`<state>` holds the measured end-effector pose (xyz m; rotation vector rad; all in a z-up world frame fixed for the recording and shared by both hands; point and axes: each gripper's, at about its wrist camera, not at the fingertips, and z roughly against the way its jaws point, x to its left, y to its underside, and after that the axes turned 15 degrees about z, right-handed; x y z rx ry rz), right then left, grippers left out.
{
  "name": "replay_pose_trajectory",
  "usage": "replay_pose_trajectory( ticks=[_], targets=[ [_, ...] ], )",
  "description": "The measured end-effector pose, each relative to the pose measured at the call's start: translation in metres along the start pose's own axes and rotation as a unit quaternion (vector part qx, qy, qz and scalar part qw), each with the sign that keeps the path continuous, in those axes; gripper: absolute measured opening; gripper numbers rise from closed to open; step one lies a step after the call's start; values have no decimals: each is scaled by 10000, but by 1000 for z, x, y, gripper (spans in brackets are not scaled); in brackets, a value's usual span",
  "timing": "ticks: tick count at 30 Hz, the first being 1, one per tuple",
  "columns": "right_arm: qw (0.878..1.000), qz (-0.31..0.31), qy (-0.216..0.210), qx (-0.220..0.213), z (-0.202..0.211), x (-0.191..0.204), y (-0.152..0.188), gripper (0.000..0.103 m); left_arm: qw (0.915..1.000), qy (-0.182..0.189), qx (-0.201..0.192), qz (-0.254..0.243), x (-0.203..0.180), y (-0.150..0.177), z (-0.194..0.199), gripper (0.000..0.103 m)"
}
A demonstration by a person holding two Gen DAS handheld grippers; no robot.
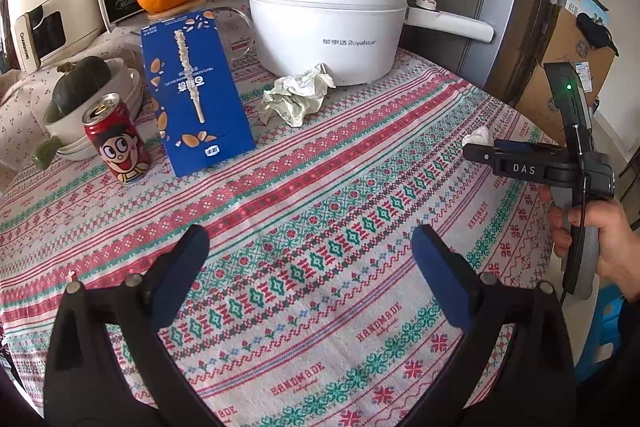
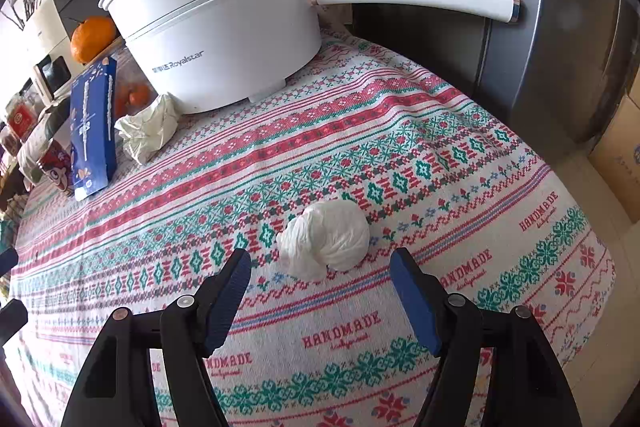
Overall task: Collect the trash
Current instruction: 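Grasp the crumpled paper with the left tool while the right tool grasps the white tissue ball, then carry the crumpled paper with the left tool while the right tool carries the tissue over the bin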
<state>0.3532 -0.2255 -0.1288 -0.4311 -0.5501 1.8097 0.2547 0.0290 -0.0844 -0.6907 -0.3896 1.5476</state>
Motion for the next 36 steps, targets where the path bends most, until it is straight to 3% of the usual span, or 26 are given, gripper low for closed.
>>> replay_pose_trajectory(
  ticks=[1, 2, 3, 5, 11, 19, 21, 23, 26, 32, 36],
  targets=[
    [10000, 36, 43, -71, -1, 1, -1, 63, 10000, 9, -21, -14, 0, -3, -5, 100],
    [9999, 90, 17, -100, -3, 1, -3, 47, 10000, 22, -42, -23, 0, -5, -10, 99],
    [9998, 154, -6, -100, -4, 2, -4, 39, 10000, 16, -61, -28, 0, -8, -15, 99],
    [9995, 287, -112, -112, -3, 3, -6, 36, 9999, 21, -109, -47, -1, -16, -26, 97],
    [9964, 808, -204, -177, 16, 6, -6, 34, 9991, 171, -381, -110, -11, -43, -52, 90],
    [9964, 625, -551, -159, 33, -6, 9, 34, 9972, -53, -600, -441, -33, -80, -94, 82],
    [9966, 566, -590, -125, 32, -10, 11, 34, 9975, -136, -540, -432, -33, -86, -106, 75],
    [9968, 536, -581, -122, 34, -14, 12, 34, 9981, -180, -420, -404, -32, -89, -117, 57],
    [9971, 494, -558, -123, 36, -17, 12, 34, 9982, -342, -288, -390, -32, -88, -128, 39],
    [9973, 520, -504, -119, 44, -12, 14, 34, 9985, -349, -215, -351, -36, -84, -119, 20],
    [9976, 452, -496, -175, 59, -10, 17, 34, 9990, -267, -161, -322, -43, -74, -97, 15]
  ],
)
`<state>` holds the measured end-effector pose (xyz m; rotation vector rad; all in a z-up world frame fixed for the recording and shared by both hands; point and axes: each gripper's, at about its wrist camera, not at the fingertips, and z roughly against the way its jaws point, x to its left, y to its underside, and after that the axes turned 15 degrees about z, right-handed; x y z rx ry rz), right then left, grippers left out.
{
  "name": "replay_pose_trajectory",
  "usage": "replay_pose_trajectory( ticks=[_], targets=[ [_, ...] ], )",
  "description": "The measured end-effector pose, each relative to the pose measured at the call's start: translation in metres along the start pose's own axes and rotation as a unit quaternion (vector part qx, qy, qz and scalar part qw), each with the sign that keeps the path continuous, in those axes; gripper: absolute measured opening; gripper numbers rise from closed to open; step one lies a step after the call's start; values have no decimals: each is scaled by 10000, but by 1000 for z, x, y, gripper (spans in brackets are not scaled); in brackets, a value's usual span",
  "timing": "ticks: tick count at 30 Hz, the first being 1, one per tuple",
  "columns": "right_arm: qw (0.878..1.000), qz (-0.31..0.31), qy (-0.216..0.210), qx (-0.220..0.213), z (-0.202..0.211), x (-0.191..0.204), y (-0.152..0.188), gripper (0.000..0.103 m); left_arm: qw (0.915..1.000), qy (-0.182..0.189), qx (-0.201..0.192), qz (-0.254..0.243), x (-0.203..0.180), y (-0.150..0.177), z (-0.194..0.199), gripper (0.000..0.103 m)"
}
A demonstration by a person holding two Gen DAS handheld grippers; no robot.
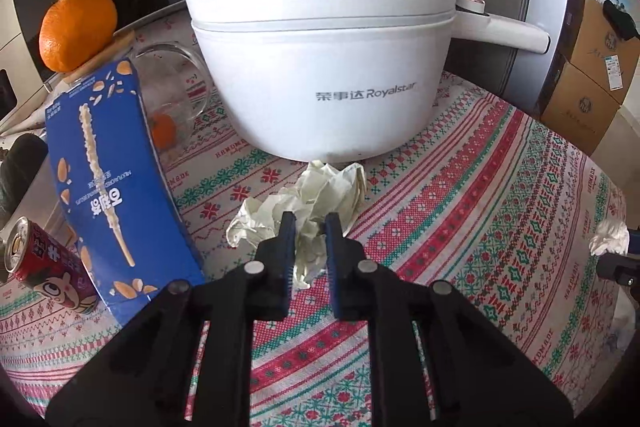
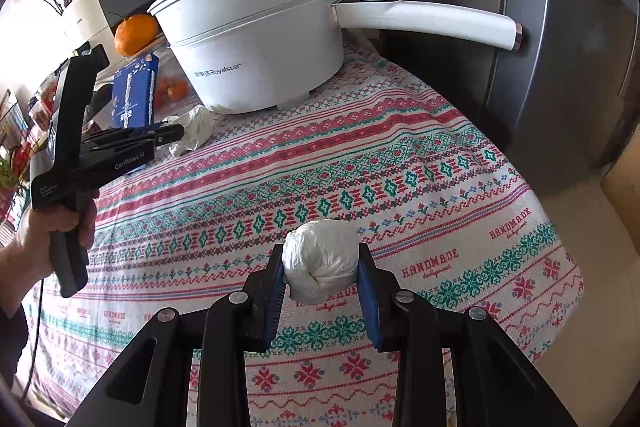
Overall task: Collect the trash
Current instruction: 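Carry the crumpled paper with the left tool while the right tool carries the tissue over the bin, then open the left tool to drop the paper while the right tool releases the tissue into the bin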
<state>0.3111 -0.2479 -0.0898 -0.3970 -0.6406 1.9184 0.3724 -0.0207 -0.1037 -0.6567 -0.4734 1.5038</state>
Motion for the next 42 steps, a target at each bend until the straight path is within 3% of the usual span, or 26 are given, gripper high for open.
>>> replay_pose_trajectory(
  ticks=[19, 26, 30, 34, 38, 42],
  targets=[
    [9987, -257, 185, -403, 130, 26, 40, 34, 9974, 713, 10, 30, -38, 59, 156, 14],
    [9974, -419, 342, -485, 168, 31, 68, 34, 9934, 1132, 191, 50, -60, 101, 205, 14],
    [9963, -605, 426, -448, 181, 27, 89, 34, 9891, 1413, 403, 96, -73, 129, 218, 14],
    [9939, -941, 568, -64, 179, 16, 110, 34, 9806, 1772, 810, 194, -92, 155, 216, 14],
    [9905, -1147, 725, 216, 178, 2, 131, 34, 9783, 1794, 938, -438, -127, 183, 209, 15],
    [9873, -1308, 810, 386, 177, -11, 147, 34, 9735, 1864, 1095, -748, -154, 198, 197, 15]
  ],
)
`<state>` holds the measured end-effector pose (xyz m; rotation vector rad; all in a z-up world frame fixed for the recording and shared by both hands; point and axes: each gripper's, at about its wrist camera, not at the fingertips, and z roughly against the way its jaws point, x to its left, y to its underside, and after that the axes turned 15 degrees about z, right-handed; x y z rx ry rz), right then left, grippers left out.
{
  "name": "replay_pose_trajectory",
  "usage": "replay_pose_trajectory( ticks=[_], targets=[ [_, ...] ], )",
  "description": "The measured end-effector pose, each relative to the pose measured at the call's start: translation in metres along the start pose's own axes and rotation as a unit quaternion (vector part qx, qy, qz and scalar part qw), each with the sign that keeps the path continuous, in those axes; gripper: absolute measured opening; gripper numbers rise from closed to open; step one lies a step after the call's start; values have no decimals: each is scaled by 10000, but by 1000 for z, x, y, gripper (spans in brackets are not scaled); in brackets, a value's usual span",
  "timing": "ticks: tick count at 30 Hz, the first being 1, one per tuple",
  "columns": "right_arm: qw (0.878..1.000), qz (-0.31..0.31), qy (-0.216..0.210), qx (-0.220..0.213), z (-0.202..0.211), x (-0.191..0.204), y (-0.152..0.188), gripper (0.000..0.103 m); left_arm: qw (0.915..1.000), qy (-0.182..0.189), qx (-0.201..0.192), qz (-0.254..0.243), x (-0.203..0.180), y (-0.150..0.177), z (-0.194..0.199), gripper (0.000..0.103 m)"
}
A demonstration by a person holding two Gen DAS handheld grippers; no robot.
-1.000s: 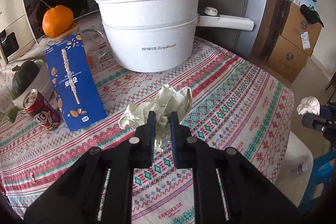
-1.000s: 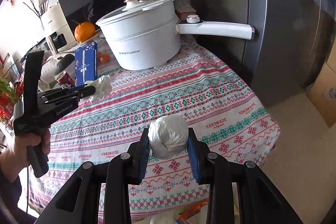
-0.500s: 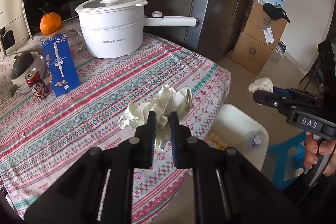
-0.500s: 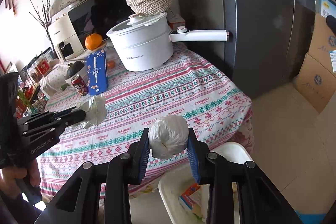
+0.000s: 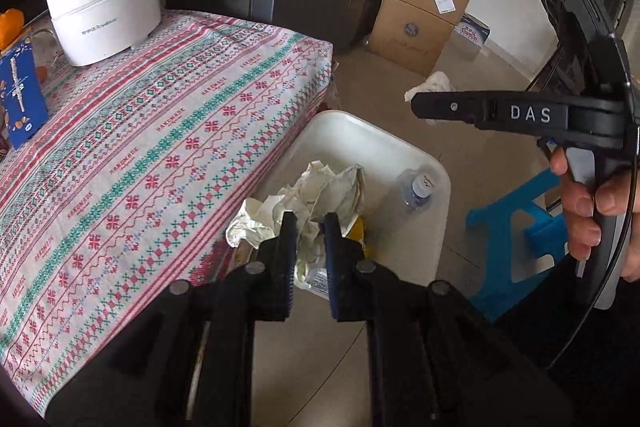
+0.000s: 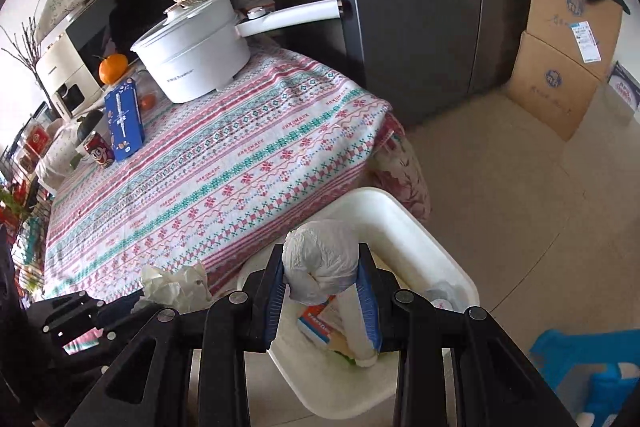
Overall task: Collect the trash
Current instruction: 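Open the left tool to drop the paper while the right tool releases the tissue into the bin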
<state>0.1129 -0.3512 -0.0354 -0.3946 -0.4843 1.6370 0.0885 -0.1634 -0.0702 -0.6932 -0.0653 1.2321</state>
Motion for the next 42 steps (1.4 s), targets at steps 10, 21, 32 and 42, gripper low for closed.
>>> replay_pose_trajectory(
  ticks=[10, 21, 32, 42],
  targets=[
    [9996, -166, 103, 215, -6, -24, 15, 34, 9992, 154, 150, -350, -33, 1, -35, 21],
    [9988, -346, 106, 333, -8, -38, 22, 35, 9996, -184, 68, -189, -25, -5, -29, 75],
    [9978, -11, 45, 667, -29, -18, 23, 35, 9964, -792, -126, 292, 17, -9, -3, 83],
    [9971, -34, -194, 733, -39, -3, 17, 51, 9934, -965, -198, 587, 44, -6, 16, 87]
  ],
)
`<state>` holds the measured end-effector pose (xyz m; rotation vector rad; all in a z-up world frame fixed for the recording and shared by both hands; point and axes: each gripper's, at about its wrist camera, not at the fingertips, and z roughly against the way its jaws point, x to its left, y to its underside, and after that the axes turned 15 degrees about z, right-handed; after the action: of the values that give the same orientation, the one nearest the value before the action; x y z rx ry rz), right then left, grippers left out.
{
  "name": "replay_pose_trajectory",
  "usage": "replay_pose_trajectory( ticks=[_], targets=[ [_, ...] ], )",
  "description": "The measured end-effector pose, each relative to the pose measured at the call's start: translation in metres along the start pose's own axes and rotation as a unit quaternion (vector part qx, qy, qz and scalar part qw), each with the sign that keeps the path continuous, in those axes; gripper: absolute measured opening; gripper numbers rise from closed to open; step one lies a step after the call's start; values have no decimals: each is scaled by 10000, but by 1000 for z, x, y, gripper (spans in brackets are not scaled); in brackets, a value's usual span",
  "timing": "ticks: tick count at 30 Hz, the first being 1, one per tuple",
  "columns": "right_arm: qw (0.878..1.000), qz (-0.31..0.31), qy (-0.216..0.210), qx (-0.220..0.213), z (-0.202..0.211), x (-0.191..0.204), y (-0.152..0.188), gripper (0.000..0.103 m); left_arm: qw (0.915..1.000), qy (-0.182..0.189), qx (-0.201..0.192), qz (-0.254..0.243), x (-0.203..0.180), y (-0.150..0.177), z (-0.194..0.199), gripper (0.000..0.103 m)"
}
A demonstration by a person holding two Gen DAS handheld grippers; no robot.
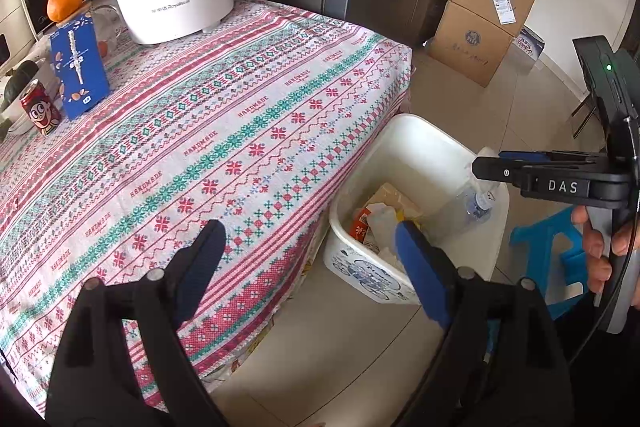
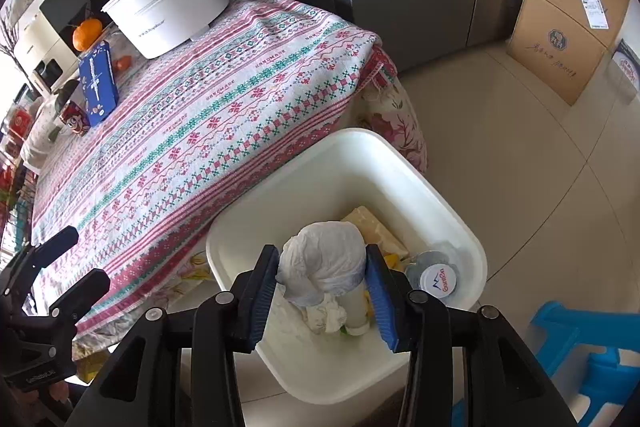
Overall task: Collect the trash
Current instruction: 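Open the left tool to drop the paper while the right tool releases the tissue into the bin, then move both open tools back over the table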
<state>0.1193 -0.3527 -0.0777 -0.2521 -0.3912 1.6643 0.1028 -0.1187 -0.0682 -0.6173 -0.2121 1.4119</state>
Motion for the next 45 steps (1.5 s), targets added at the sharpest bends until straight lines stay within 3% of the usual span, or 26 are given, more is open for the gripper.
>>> replay_pose_trajectory(
  ticks=[2, 4, 16, 22, 28, 33, 39, 45],
  targets=[
    [10000, -18, 3, -17, 0, 2, -1, 60, 10000, -16, -19, 36, 5, -1, 2, 87],
    [10000, -35, -14, -23, 0, 4, -3, 63, 10000, -31, -43, 66, 9, -2, 4, 87],
    [9998, 70, -93, -146, -1, 25, -17, 73, 9985, -225, -255, 432, 41, -15, 16, 93],
    [9991, 257, -108, -313, 1, 48, -32, 79, 9953, -577, -469, 625, 73, -33, 26, 98],
    [9973, 494, -146, -530, 1, 76, -51, 82, 9858, -1093, -836, 960, 137, -66, 37, 99],
    [9954, 701, -161, -638, -6, 100, -75, 83, 9729, -1382, -1183, 1425, 208, -95, 30, 99],
    [9884, 1230, -54, -886, -18, 134, -104, 84, 9577, -1195, -1595, 2078, 288, -130, 4, 98],
    [9821, 1549, -83, -1072, -50, 172, -139, 84, 9545, -1025, -1817, 2131, 327, -159, -32, 86]
  ],
)
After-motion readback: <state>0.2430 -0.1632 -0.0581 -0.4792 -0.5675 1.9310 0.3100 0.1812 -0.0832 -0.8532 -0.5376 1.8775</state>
